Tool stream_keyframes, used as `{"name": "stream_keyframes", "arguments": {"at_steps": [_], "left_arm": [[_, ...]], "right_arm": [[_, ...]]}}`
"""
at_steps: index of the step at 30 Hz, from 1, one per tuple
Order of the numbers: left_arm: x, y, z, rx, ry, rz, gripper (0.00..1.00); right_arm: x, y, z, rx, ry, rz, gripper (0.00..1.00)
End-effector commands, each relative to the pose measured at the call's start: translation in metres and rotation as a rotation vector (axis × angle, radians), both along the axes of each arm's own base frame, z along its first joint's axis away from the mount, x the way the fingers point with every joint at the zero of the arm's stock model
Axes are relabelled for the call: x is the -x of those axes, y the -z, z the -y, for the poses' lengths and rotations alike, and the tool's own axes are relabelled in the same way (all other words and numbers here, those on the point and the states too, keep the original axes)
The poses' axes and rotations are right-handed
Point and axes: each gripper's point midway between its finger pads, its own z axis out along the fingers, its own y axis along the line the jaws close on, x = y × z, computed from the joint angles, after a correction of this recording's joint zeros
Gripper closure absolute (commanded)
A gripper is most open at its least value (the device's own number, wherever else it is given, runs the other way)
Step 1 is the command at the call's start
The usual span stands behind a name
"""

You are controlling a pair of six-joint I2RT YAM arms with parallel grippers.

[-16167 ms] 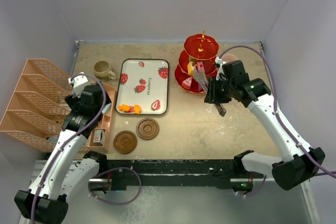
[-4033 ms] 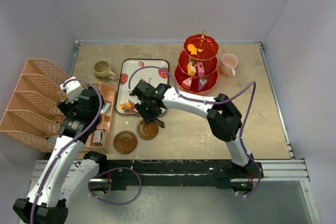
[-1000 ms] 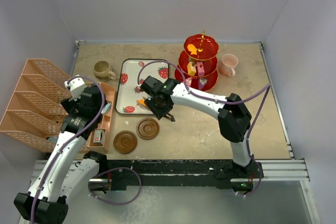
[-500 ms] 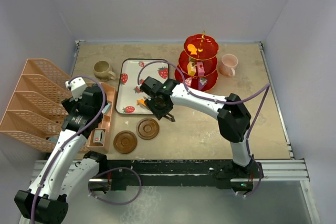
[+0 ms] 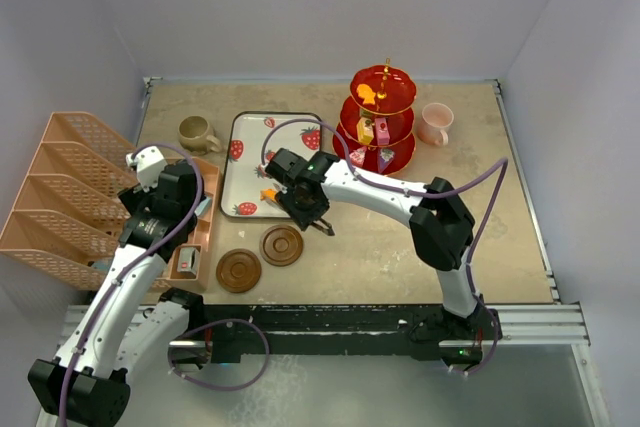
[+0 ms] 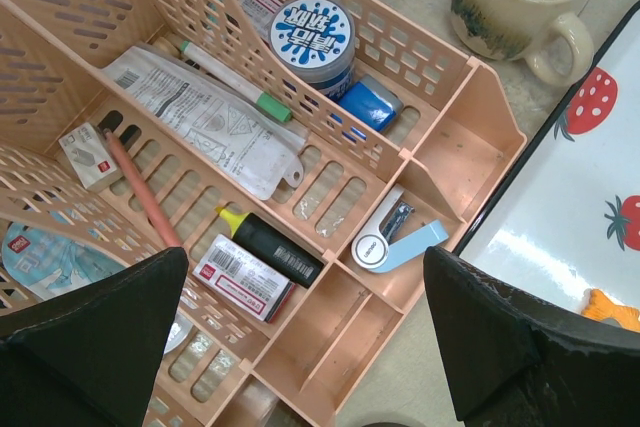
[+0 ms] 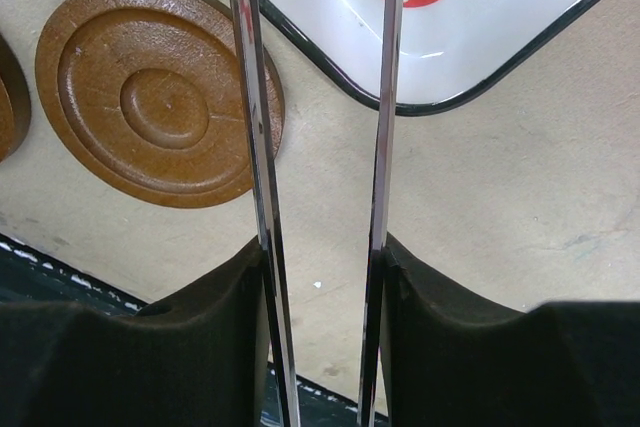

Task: Serve the afternoon tea
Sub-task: Pick up the desert from the tray.

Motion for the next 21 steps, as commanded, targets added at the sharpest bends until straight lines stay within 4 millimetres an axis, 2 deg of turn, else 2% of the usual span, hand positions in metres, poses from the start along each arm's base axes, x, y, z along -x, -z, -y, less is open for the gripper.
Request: {"name": "stream_keyframes", "arguments": {"at_steps": [1,9,17,21], "left_arm": [[-0.006,-0.024,-0.002,0.006,-0.021,0.082,0.01],[-0.005,-0.023,-0.003,0.005,-0.020,0.078,0.01],[0.000,-0.026,-0.004,0.015,-0.028,0.104,0.01],[0.000,-0.026,-0.003,0.018,-0.025,0.105,0.00]], "right_arm": [[-0.007,-0.020,-0.005,-0.023,0.007,0.047,0.56],[-0.011,-0.027,-0.005,-0.039,0.038,0.076,0.63],[0.002,-0.035,0.004,-0.083,0.099,0.056,0.66],[0.009,-0.032,0.012,-0.086,0.126,0.044,0.66]]}}
